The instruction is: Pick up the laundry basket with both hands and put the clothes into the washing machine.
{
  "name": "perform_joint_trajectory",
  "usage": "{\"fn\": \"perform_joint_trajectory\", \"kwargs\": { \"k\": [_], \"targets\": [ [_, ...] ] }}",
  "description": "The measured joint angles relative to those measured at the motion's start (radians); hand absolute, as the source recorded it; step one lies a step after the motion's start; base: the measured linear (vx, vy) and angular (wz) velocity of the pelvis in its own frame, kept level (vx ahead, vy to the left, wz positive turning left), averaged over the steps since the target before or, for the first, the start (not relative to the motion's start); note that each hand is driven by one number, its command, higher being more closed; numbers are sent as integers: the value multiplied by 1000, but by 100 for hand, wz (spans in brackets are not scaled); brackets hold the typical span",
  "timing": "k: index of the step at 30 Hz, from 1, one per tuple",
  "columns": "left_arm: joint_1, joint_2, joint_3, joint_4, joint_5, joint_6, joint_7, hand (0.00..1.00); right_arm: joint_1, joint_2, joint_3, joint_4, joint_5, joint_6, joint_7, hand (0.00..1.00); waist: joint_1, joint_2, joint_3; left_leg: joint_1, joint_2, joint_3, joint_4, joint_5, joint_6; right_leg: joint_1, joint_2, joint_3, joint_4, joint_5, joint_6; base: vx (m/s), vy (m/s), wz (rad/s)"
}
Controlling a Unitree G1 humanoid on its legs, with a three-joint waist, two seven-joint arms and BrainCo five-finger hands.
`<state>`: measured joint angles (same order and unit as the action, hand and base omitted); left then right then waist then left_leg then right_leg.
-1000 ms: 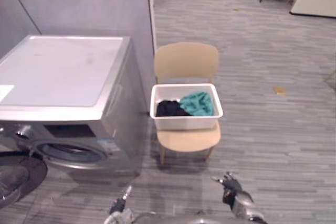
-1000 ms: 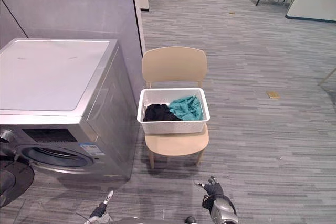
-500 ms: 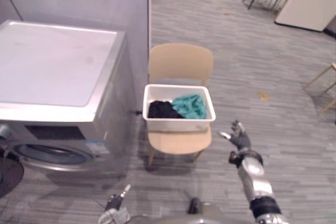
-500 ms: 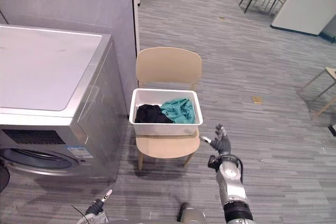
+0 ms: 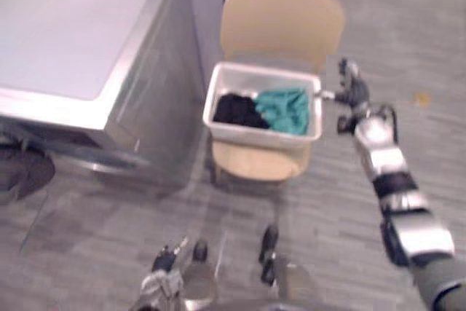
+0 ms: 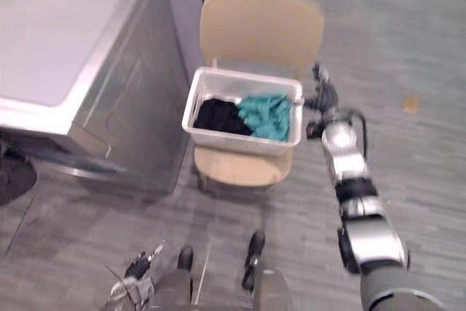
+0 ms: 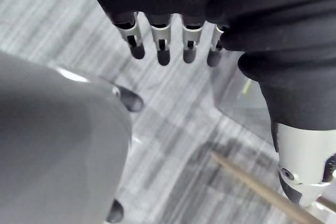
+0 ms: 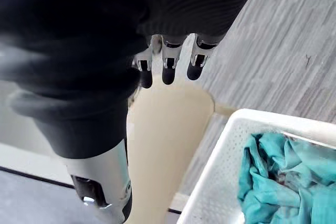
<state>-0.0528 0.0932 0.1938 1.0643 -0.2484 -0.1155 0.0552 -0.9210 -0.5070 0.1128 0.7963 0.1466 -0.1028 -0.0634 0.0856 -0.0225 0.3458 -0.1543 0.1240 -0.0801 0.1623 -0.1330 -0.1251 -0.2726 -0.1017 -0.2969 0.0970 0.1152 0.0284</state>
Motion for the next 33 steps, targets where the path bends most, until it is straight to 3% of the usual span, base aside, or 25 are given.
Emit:
{"fn": "perform_joint_trajectory", "kwargs": {
  "k": [3, 5, 10, 18, 33],
  "targets": [
    [-38, -6, -12, -30, -75, -9, 17, 0, -160, -13, 9, 89, 33, 5, 4, 0, 37, 12, 82, -77, -8, -1, 25, 17, -8, -92, -17, -1, 63, -4, -6, -145, -34, 6],
    [-53, -9, -38, -50, -100, -16, 21, 0, -206, -13, 9, 102, 62, 12, 5, 0, 41, 12, 102, -114, -15, -7, 28, 26, -6, -137, -31, -5, 94, -12, -16, -93, -19, 11],
    [-100, -38, -119, -154, -105, -41, 41, 0, -280, -13, 26, 165, 114, 39, 8, 0, 37, 17, 114, -206, -26, -28, 56, 38, -13, -229, -75, -32, 167, -38, -26, -64, 1, 18],
    [-128, -69, -126, -213, -93, -47, 62, 0, -333, -21, 114, 211, 118, 70, -21, 0, 39, 20, 118, -307, -22, -52, 84, 44, -23, -325, -93, -64, 235, -70, -43, -28, -40, 11],
    [-127, -88, -196, -342, -83, -48, 82, 0, -388, -215, 346, 241, 6, 76, -48, 0, 39, 22, 118, -454, -25, -43, 122, 51, -34, -477, -118, -86, 295, -83, -59, 9, -18, 0]
  ]
}}
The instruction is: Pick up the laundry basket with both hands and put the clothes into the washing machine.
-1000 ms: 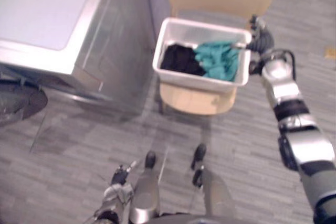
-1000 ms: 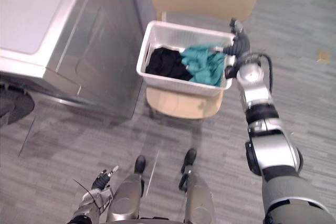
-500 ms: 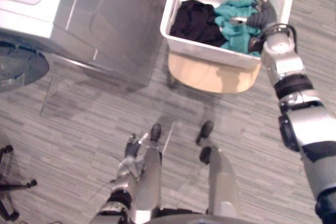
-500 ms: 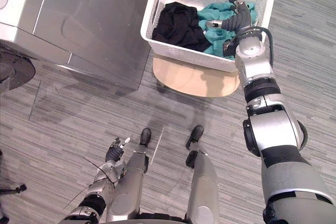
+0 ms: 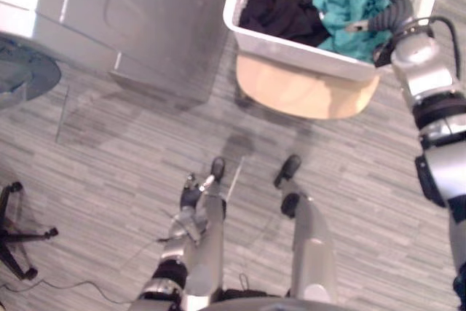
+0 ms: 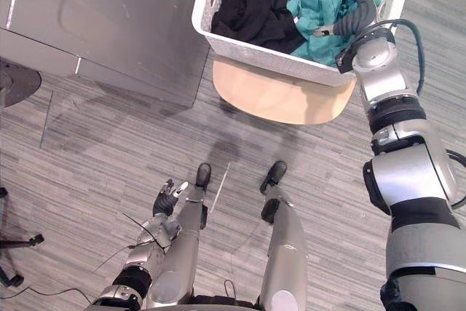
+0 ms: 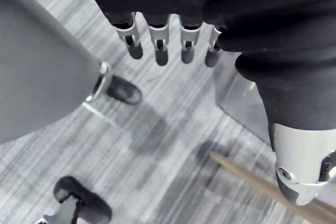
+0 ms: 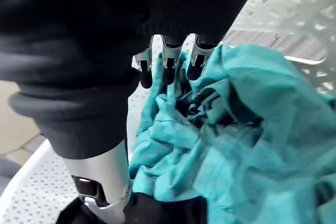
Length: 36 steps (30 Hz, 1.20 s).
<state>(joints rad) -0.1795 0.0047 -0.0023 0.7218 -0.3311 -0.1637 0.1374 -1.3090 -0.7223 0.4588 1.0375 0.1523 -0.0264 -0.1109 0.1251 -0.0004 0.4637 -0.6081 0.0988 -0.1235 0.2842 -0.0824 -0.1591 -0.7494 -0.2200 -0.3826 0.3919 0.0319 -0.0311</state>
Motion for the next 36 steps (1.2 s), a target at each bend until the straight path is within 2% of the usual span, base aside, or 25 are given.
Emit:
{"fn": "perform_joint_trajectory", "kwargs": {
  "k": [8, 16, 21, 23, 26, 30, 31, 36],
  "targets": [
    [0, -11, -6, -51, -1, -1, 6, 0, -45, -93, 108, -1, -40, -10, -3, 0, 2, 11, 5, -108, 1, 7, 55, -1, 1, -91, -5, 0, 26, 1, -1, 5, -17, -1],
    [1, -22, -6, -145, -12, -32, 31, 0, -206, -196, 168, -35, -51, -21, -23, 0, 7, 26, 14, -310, -2, -1, 194, -22, 14, -247, -17, -6, 85, 2, -10, -6, 0, -2],
    [1, -25, -1, -188, -33, -56, 39, 0, -257, -237, 179, -34, -72, -24, -42, 0, 28, 27, 15, -400, 4, -10, 260, -42, 19, -303, -27, -38, 107, -6, -21, -6, 8, -4],
    [1, -21, 7, -189, -42, -59, 39, 0, -257, -243, 178, -32, -79, -24, -43, 0, 31, 27, 15, -411, 9, -10, 260, -42, 18, -305, -28, -53, 100, -6, -21, 0, 0, 0],
    [1, -21, 16, -188, -60, -58, 39, 0, -254, -252, 177, -26, -84, -24, -35, 0, 52, 27, 15, -417, 21, -8, 260, -41, 16, -305, -26, -69, 94, -3, -18, 31, -12, -2],
    [1, -23, 40, -181, -71, -57, 37, 0, -252, -257, 167, -21, -66, -22, 23, 0, 55, 26, 14, -420, 24, -20, 258, -38, 15, -300, -25, -88, 97, 0, -16, 60, -20, 3],
    [1, -24, 43, -174, -71, -56, 36, 0, -250, -256, 167, -21, -62, -20, 34, 100, 55, 26, 14, -417, 24, -21, 258, -38, 15, -297, -25, -89, 97, 0, -17, 73, -15, -1],
    [2, -24, 53, -143, -90, -37, 22, 0, -189, -231, 166, 7, -62, 7, 71, 100, 58, 23, 13, -358, 24, -26, 241, -37, 14, -234, -26, -102, 88, 1, -20, 87, -1, 6]
  ]
}}
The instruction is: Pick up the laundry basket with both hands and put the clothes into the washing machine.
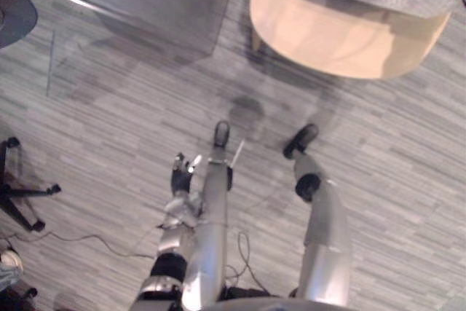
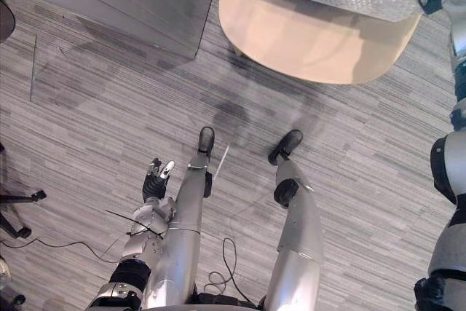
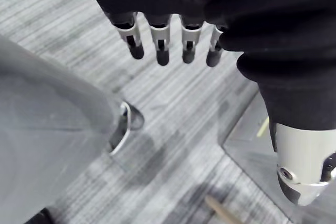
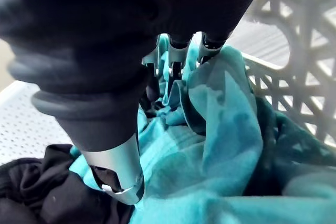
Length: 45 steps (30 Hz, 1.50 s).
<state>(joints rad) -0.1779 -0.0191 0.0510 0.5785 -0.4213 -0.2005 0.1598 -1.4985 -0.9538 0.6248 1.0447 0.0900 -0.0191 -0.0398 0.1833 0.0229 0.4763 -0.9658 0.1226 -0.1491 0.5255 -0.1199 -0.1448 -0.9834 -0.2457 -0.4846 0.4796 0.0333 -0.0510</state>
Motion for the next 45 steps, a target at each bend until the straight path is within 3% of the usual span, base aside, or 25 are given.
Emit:
{"fn": "perform_joint_trajectory", "kwargs": {
  "k": [8, 15, 17, 25, 35, 36, 45],
  "targets": [
    [3, -14, 40, 52, -1, 10, -7, 0, 124, 114, 15, 61, 6, 35, 1, 100, 19, -8, -5, 150, -3, 1, -46, 3, -4, 143, -3, -10, -22, -5, -8, 122, 20, 10],
    [20, -14, 70, 98, 0, 36, -14, 0, 169, 180, 6, 73, 26, 48, 0, 100, 6, -19, -11, 296, -6, 5, -73, 0, 0, 282, -11, -14, -20, -31, 6, 93, 2, 12],
    [42, -4, 77, 99, 0, 39, -25, 0, 175, 194, -37, 63, 29, 47, -4, 100, -2, -35, -21, 328, -6, 5, -78, -2, 2, 316, -13, -18, -20, -43, 12, 18, -4, 11],
    [97, 7, 76, 125, 2, 44, -28, 0, 215, 203, -260, -38, 84, 41, -50, 100, -10, -51, -56, 500, -12, 11, -151, 4, -1, 467, -19, -32, -41, -63, 31, 36, 3, 9],
    [180, 36, 6, 143, 2, 44, -59, 0, 254, 235, -473, -94, 144, -12, -70, 100, -47, -56, -219, 715, 1, 30, -353, 59, 2, 622, 9, -31, -150, -48, 52, 116, 14, -2],
    [180, 45, -17, 145, 3, 43, -68, 0, 254, 241, -503, -64, 144, -17, -69, 0, -52, -54, -223, 743, 1, 34, -382, 68, 5, 647, 23, -29, -184, -31, 53, 57, 27, -10],
    [203, 103, -107, 170, 23, 44, -75, 0, 255, 261, -550, 155, 73, -2, -45, 0, -59, -50, -243, 764, 1, 52, -421, 85, 9, 698, 77, -1, -354, 73, 60, 7, 31, -13]
  ]
}}
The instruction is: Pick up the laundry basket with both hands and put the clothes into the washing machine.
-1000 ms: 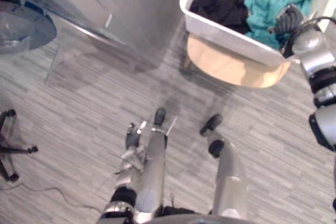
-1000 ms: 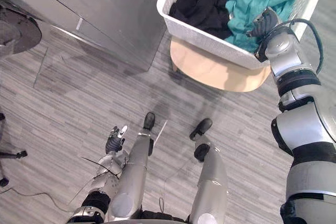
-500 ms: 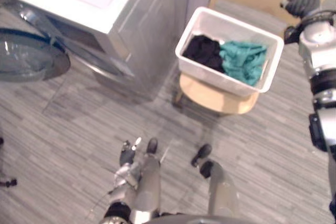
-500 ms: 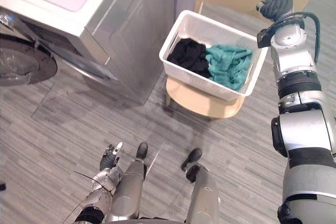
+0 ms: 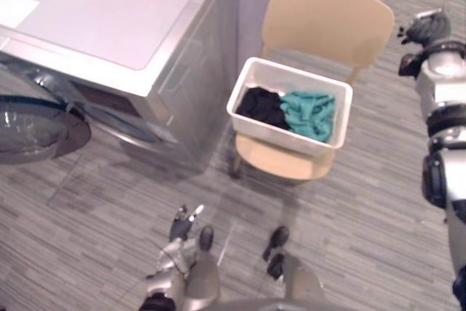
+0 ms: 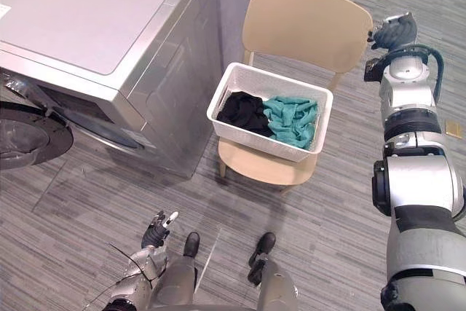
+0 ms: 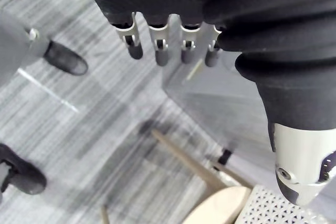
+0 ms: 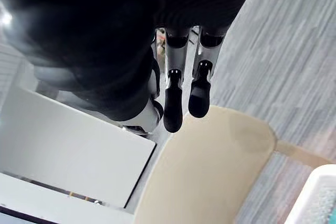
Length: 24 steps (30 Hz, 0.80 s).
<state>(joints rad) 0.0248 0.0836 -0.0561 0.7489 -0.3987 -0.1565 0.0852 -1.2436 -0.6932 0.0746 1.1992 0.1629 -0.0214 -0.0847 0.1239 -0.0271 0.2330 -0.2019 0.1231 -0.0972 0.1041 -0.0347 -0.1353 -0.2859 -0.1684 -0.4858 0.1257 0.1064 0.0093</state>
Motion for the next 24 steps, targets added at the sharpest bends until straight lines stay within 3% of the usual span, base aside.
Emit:
{"fn": "perform_joint_trajectory", "kwargs": {
  "k": [5, 8, 12, 17, 24],
  "targets": [
    [3, 8, -25, 0, 0, 0, -1, 0, 0, 17, -30, 37, -25, 5, 0, 0, 1, 26, 15, -40, -11, -8, 30, -2, 2, -20, -8, -2, -3, 12, -1, -80, 20, 4],
    [-10, 6, -25, -6, 0, -2, 2, 0, -5, 17, -29, 31, -39, 6, -1, 0, 3, 52, 70, -111, -18, -10, 81, -7, 8, -79, -22, -2, 32, 9, 2, -143, 13, 2],
    [-16, -5, -25, -11, -2, -2, 5, 0, -6, 17, -11, 31, -39, 17, -1, 0, 8, 60, 127, -192, -17, -9, 97, -6, 8, -159, -28, -1, 49, 10, 1, -110, -14, -4],
    [-55, -38, -25, -56, -4, -6, 9, 0, -37, 6, 101, 21, -37, 28, -4, 0, 19, 64, 164, -267, -8, -9, 106, 2, -6, -237, -26, -2, 66, 14, -7, -10, -38, -6],
    [-96, -73, -27, -130, -23, -8, 30, 0, -109, -91, 307, -42, -28, 27, -20, 0, 24, 68, 218, -369, -15, -29, 125, 14, -8, -350, -60, -15, 149, -7, -34, 33, -18, 7]
  ]
}}
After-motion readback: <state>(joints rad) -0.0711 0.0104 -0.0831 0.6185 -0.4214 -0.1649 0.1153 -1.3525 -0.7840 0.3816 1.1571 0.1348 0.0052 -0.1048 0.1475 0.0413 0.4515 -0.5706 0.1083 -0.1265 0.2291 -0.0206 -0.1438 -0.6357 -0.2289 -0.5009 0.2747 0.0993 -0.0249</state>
